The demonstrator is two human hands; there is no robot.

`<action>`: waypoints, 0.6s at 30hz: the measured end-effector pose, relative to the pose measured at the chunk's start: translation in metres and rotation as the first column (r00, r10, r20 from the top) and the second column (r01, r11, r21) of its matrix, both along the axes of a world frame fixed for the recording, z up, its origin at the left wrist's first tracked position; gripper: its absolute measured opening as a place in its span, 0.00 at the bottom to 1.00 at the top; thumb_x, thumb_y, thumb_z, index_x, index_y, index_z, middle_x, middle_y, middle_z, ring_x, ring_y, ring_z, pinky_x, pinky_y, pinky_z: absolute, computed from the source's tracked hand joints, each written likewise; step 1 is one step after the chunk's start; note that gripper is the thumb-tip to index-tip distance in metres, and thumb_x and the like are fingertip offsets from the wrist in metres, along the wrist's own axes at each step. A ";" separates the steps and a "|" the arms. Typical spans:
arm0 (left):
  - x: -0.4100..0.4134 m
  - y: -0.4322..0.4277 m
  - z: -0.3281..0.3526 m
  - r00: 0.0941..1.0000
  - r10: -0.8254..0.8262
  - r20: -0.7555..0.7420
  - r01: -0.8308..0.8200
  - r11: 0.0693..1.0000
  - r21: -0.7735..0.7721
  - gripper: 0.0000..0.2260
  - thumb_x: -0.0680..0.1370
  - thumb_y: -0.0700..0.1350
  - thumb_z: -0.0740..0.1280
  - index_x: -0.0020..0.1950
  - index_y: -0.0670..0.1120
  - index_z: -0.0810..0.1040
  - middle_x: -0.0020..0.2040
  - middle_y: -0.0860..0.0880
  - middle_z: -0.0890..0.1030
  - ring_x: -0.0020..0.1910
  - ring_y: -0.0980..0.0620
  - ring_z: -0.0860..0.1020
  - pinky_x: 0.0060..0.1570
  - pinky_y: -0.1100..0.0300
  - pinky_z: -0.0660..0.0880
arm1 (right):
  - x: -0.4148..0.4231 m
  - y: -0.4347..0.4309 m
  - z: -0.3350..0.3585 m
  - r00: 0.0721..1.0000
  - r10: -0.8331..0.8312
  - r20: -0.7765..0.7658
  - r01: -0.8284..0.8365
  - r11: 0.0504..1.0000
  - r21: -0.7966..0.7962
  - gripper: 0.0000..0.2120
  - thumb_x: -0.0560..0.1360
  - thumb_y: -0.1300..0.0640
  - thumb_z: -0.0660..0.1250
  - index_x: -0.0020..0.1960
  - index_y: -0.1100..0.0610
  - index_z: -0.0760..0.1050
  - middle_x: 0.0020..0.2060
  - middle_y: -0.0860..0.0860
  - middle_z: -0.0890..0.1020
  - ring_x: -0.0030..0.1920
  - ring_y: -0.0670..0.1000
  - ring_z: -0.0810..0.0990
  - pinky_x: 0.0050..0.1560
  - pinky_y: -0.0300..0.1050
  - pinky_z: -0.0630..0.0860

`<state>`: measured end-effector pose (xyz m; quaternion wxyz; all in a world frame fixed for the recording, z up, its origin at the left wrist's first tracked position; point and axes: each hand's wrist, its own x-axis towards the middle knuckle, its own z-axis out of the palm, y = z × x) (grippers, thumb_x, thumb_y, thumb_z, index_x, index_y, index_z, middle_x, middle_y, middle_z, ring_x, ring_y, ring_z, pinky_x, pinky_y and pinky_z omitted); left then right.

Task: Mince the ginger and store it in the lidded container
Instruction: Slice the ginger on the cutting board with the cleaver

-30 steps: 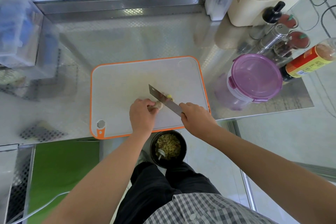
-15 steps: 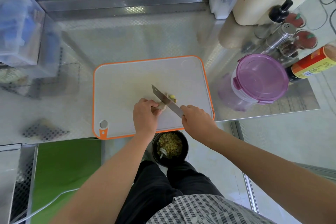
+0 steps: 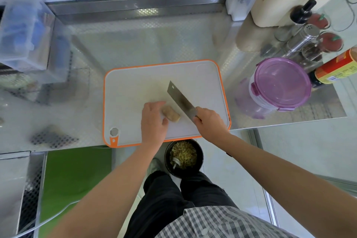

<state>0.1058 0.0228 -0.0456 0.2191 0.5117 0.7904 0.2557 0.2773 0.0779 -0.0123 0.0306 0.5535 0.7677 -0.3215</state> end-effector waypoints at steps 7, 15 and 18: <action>0.021 -0.001 -0.002 0.885 0.367 0.285 -0.303 0.921 -0.244 0.15 0.73 0.52 0.70 0.52 0.47 0.71 0.38 0.54 0.77 0.43 0.47 0.80 0.50 0.53 0.74 | 0.005 -0.014 -0.001 0.995 0.100 0.011 -0.100 0.995 -0.024 0.08 0.78 0.59 0.56 0.42 0.56 0.60 0.35 0.51 0.68 0.38 0.56 0.68 0.37 0.47 0.63; 0.026 0.010 -0.002 0.704 0.512 0.491 -0.394 0.858 -0.330 0.16 0.72 0.44 0.74 0.51 0.47 0.69 0.38 0.45 0.79 0.25 0.48 0.76 0.38 0.48 0.81 | 0.010 -0.012 0.017 0.995 0.095 0.005 -0.095 0.995 0.023 0.07 0.78 0.60 0.56 0.42 0.57 0.61 0.36 0.53 0.70 0.37 0.56 0.68 0.36 0.45 0.62; 0.027 0.011 -0.001 0.682 0.526 0.508 -0.396 0.850 -0.347 0.15 0.72 0.42 0.74 0.52 0.46 0.69 0.41 0.42 0.79 0.25 0.49 0.75 0.36 0.50 0.80 | 0.014 -0.011 0.022 0.992 0.113 0.046 -0.114 0.993 0.013 0.06 0.78 0.60 0.56 0.42 0.57 0.61 0.37 0.53 0.71 0.37 0.57 0.68 0.36 0.45 0.62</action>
